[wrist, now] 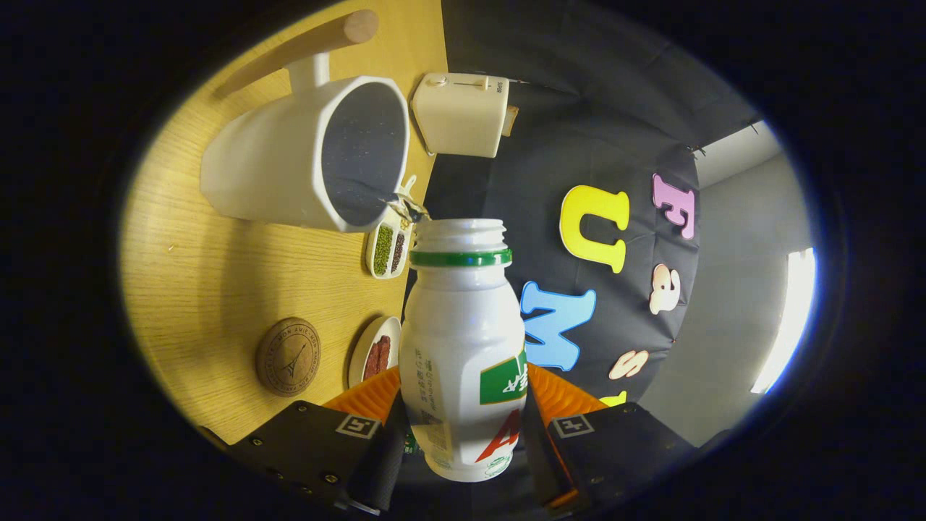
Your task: Take the bottle from table, then pour the juice into the cup, finally place the bottle on the coaster
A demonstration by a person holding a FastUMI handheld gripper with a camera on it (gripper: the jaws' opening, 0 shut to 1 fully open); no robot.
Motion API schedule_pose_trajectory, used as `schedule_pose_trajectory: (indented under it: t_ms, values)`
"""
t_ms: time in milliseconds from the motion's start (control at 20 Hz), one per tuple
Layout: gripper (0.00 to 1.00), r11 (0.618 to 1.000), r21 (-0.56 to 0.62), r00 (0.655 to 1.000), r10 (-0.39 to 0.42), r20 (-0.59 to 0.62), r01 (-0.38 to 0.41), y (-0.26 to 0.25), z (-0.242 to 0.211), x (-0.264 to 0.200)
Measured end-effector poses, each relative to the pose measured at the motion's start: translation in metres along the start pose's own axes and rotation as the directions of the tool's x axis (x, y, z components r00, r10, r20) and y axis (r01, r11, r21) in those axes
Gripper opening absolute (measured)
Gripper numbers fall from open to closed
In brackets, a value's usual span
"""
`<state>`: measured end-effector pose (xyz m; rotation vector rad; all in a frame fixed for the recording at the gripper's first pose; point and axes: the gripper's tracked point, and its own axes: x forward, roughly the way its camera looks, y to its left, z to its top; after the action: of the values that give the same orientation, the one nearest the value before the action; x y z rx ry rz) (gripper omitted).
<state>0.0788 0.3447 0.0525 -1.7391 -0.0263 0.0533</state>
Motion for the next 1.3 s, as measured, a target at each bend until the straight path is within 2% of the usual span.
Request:
schedule_pose_trajectory:
  t_ms: [1300]
  values:
    - [0.71,0.991,-0.120,0.998,-0.064,0.002,0.063,-0.033,-0.001,0.000]
